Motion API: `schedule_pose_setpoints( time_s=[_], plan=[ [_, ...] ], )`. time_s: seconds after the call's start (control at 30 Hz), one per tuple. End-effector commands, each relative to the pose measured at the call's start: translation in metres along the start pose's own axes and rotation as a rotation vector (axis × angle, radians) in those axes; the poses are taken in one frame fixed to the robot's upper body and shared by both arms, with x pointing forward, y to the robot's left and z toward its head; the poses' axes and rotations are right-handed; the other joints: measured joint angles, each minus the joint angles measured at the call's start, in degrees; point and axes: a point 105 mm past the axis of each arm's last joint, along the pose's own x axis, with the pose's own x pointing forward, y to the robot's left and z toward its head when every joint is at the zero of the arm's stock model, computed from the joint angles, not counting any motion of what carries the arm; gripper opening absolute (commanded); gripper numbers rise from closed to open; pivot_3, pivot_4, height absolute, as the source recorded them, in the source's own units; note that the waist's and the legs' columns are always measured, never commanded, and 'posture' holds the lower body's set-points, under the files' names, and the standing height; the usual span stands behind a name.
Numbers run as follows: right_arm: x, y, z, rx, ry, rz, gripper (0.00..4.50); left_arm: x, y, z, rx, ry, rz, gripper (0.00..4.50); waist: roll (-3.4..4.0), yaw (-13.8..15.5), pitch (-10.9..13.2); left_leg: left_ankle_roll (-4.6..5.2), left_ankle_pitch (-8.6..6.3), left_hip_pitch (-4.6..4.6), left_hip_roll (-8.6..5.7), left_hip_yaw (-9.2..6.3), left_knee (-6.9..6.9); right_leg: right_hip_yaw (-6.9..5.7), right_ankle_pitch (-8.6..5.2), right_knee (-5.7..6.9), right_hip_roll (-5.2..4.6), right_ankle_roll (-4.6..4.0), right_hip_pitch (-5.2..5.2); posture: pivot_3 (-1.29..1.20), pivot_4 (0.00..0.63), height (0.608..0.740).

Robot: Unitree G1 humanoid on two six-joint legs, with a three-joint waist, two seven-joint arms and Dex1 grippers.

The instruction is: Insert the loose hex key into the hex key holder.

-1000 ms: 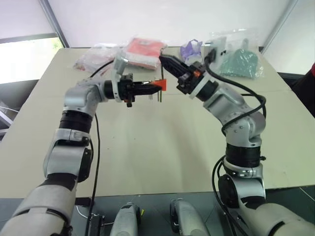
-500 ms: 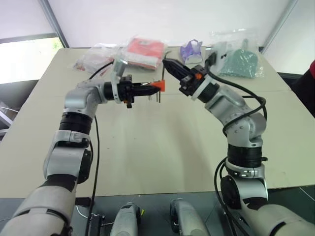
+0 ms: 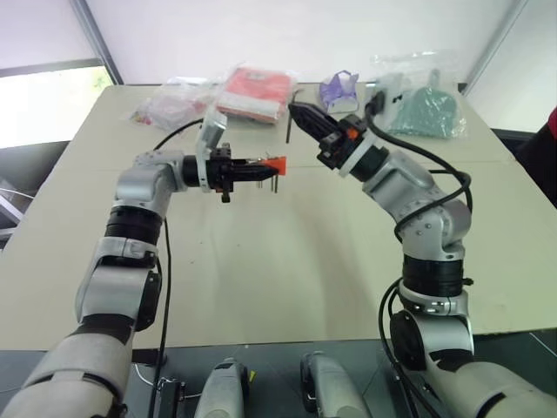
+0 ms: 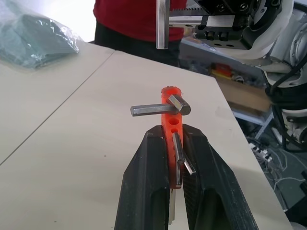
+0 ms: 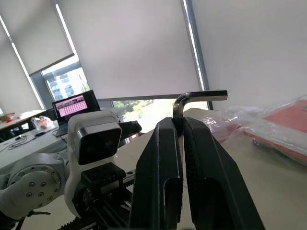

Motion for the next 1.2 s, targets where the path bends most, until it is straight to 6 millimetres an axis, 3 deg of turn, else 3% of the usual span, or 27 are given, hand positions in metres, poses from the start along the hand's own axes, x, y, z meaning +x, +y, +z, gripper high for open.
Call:
schedule_pose_setpoints(
  time_s=[0.03, 0.4, 1.2],
  plan=[
    [0.002, 0.010, 0.016, -0.028, -0.059, 0.041, 0.04, 0.000, 0.001, 0.023, 0.056, -0.049, 0.004, 0.00, 0.00, 0.0, 0.0, 0.00, 0.00, 0.00, 0.00, 0.00, 0.00, 0.00, 0.00, 0.00, 0.00, 0.00, 0.00, 0.00, 0.150, 0.740],
    [0.000, 0.010, 0.007, -0.015, -0.040, 0.038, 0.04, 0.004, -0.002, 0.035, 0.070, -0.084, -0.013, 0.00, 0.00, -0.1, 0.0, 0.00, 0.00, 0.00, 0.00, 0.00, 0.01, 0.00, 0.00, 0.02, 0.00, 0.00, 0.00, 0.00, 0.150, 0.740],
    [0.000, 0.009, 0.000, -0.010, -0.028, 0.030, 0.04, 0.006, -0.002, 0.036, 0.083, -0.088, -0.014, 0.00, 0.00, 0.0, 0.0, 0.00, 0.00, 0.00, 0.00, 0.00, 0.06, 0.00, 0.00, 0.06, 0.00, 0.00, 0.01, 0.00, 0.150, 0.740]
  ],
)
